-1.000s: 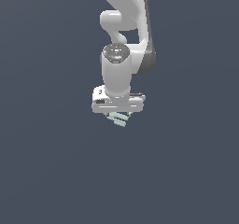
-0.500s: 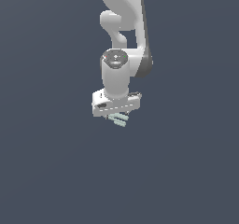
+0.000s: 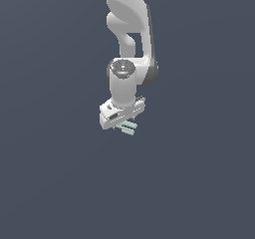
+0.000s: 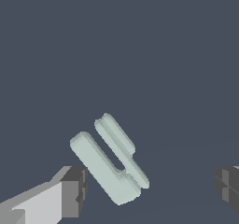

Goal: Pick up the object and move it to a goal position.

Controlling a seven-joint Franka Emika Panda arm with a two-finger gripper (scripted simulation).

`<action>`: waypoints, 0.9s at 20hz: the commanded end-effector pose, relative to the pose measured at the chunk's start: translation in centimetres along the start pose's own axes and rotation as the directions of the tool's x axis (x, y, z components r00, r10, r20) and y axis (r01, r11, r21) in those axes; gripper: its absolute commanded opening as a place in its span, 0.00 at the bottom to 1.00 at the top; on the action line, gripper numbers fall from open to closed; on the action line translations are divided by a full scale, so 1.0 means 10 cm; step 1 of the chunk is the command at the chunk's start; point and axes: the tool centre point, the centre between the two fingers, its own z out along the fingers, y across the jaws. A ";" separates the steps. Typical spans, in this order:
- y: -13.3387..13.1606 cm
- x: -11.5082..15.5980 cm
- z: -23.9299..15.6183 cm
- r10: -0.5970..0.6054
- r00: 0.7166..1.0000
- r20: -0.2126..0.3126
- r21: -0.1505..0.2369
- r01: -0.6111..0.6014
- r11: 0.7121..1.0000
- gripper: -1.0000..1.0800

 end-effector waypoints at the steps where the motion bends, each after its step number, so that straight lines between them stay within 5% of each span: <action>1: -0.02 -0.04 0.07 -0.080 0.997 0.000 -0.001 0.080 0.997 0.96; 7: -0.09 -0.14 0.23 -0.265 0.964 -0.002 -0.001 0.265 0.964 0.96; 18: -0.23 -0.28 0.44 -0.530 0.848 -0.016 -0.001 0.530 0.848 0.96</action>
